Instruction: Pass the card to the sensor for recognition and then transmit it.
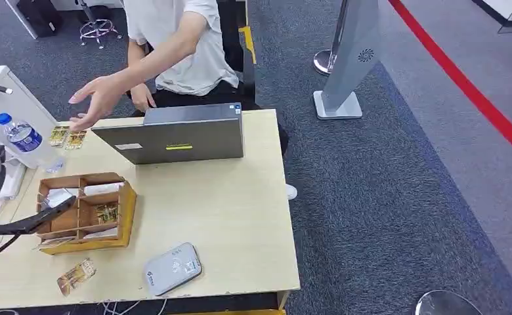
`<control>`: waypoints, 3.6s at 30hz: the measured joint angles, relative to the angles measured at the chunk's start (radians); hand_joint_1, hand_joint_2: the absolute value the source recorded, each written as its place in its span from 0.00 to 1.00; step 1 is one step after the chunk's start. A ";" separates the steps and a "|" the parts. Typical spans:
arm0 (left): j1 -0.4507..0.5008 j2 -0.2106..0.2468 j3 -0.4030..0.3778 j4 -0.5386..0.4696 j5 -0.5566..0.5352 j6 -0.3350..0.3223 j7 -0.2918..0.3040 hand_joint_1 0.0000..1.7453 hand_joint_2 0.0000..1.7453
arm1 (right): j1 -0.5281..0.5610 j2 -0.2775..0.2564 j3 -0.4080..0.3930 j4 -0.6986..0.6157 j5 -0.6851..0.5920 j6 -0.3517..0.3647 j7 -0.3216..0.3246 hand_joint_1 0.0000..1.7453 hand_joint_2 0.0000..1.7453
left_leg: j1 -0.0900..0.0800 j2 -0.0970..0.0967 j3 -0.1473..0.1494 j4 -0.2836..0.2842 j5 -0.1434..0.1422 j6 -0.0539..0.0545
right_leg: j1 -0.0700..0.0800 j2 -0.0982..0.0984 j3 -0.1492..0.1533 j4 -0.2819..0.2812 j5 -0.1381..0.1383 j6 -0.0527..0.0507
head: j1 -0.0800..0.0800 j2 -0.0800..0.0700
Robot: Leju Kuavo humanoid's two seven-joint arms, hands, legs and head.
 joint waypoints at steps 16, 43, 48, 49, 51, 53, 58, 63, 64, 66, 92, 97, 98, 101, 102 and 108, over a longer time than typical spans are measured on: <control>-0.056 0.071 -0.122 0.156 0.000 0.026 0.025 1.00 1.00 | -0.045 0.000 -0.124 0.067 0.151 0.018 -0.060 0.00 1.00 | 0.000 0.001 0.000 0.000 0.000 0.000 | 0.000 0.001 -0.001 0.000 0.000 0.000 | 0.000 0.000; -0.086 -0.042 -0.205 0.116 0.000 0.066 -0.092 0.00 1.00 | -0.057 0.000 -0.176 0.108 0.163 0.012 -0.074 0.00 1.00 | -0.001 0.002 -0.001 0.000 -0.001 0.000 | -0.001 0.003 -0.001 0.000 0.001 0.001 | 0.000 0.000; -0.076 -0.083 -0.254 0.076 0.000 0.063 -0.100 0.00 1.00 | -0.058 0.000 -0.176 0.109 0.143 0.005 -0.074 0.00 1.00 | -0.001 0.002 -0.001 0.000 -0.001 0.000 | -0.001 0.003 -0.001 0.000 0.001 0.002 | 0.000 0.000; -0.073 -0.092 -0.266 0.070 0.000 0.064 -0.100 0.00 1.00 | -0.058 0.000 -0.176 0.109 0.141 0.004 -0.073 0.00 1.00 | -0.001 0.002 -0.001 0.000 -0.001 0.000 | -0.001 0.003 -0.001 0.000 0.001 0.002 | 0.000 0.000; -0.066 -0.106 -0.285 0.060 0.000 0.069 -0.100 0.00 1.00 | -0.058 0.000 -0.175 0.109 0.138 0.002 -0.071 0.00 1.00 | -0.001 0.002 -0.001 0.000 -0.001 0.000 | -0.001 0.003 -0.001 0.000 0.001 0.002 | 0.000 0.000; -0.053 -0.121 -0.297 0.051 0.000 0.074 -0.105 0.00 1.00 | -0.058 0.000 -0.175 0.110 0.121 -0.002 -0.069 0.00 1.00 | -0.001 0.002 -0.001 0.000 -0.001 0.000 | -0.001 0.003 -0.001 0.000 0.001 0.002 | 0.000 0.000; 0.080 -0.161 -0.289 -0.021 0.000 0.103 -0.144 0.00 1.00 | -0.057 0.000 -0.166 0.112 0.038 -0.034 -0.045 0.00 1.00 | -0.001 0.005 0.000 0.000 -0.002 0.001 | -0.001 0.006 -0.001 0.000 0.001 0.001 | 0.000 0.000; 0.383 -0.175 -0.187 -0.130 0.000 0.160 -0.127 0.00 1.00 | -0.038 0.000 -0.095 0.089 -0.138 -0.070 0.028 0.00 1.00 | -0.001 0.010 0.000 -0.001 -0.005 0.003 | -0.001 0.011 -0.002 0.000 -0.001 0.001 | 0.000 0.000; 0.441 -0.179 -0.166 -0.143 0.000 0.173 -0.122 0.00 1.00 | -0.028 0.000 -0.076 0.077 -0.172 -0.074 0.046 0.00 1.00 | -0.001 0.010 0.000 -0.001 -0.005 0.003 | -0.001 0.010 -0.002 0.000 -0.003 0.003 | 0.000 0.000; 0.533 -0.189 -0.117 -0.167 0.000 0.192 -0.117 0.00 1.00 | -0.009 0.000 -0.034 0.051 -0.214 -0.081 0.066 0.00 1.00 | -0.001 0.009 0.000 -0.001 -0.006 0.003 | -0.001 0.009 -0.002 0.000 -0.003 0.003 | 0.000 0.000; 0.785 -0.414 0.292 -0.171 0.000 0.250 -0.256 0.00 1.00 | 0.054 0.000 0.083 -0.079 -0.228 -0.068 0.116 0.00 1.00 | -0.001 0.003 0.001 -0.001 -0.005 0.003 | -0.001 0.004 0.002 0.000 -0.003 0.003 | 0.000 0.000; 0.780 -0.422 0.302 -0.154 0.000 0.259 -0.218 0.00 1.00 | 0.054 0.000 0.084 -0.081 -0.227 -0.068 0.116 0.00 1.00 | -0.001 0.003 0.001 -0.001 -0.005 0.003 | -0.001 0.004 0.002 0.000 -0.003 0.003 | 0.000 0.000; 0.777 -0.421 0.301 -0.145 0.000 0.261 -0.201 0.00 1.00 | 0.054 0.000 0.085 -0.081 -0.227 -0.068 0.115 0.00 1.00 | -0.001 0.003 0.001 -0.001 -0.005 0.003 | -0.001 0.004 0.002 0.000 -0.003 0.003 | 0.000 0.000; 0.759 -0.396 0.289 -0.110 0.000 0.283 -0.120 0.00 1.00 | 0.054 0.000 0.095 -0.081 -0.225 -0.070 0.114 0.00 1.00 | -0.001 0.003 0.002 -0.001 -0.005 0.003 | -0.001 0.004 0.001 0.000 -0.003 0.003 | 0.000 0.000; 0.753 -0.386 0.285 -0.101 0.000 0.290 -0.098 0.00 1.00 | 0.054 0.000 0.098 -0.081 -0.224 -0.070 0.114 0.00 1.00 | -0.001 0.003 0.002 -0.001 -0.005 0.003 | -0.001 0.004 0.001 0.000 -0.003 0.003 | 0.000 0.000; 0.705 -0.312 0.207 -0.045 0.000 0.315 0.036 0.00 1.00 | 0.064 0.001 0.132 -0.082 -0.237 -0.069 0.115 0.00 1.00 | -0.001 0.003 0.002 -0.001 -0.005 0.003 | -0.001 0.003 0.002 0.000 -0.003 0.003 | 0.000 0.000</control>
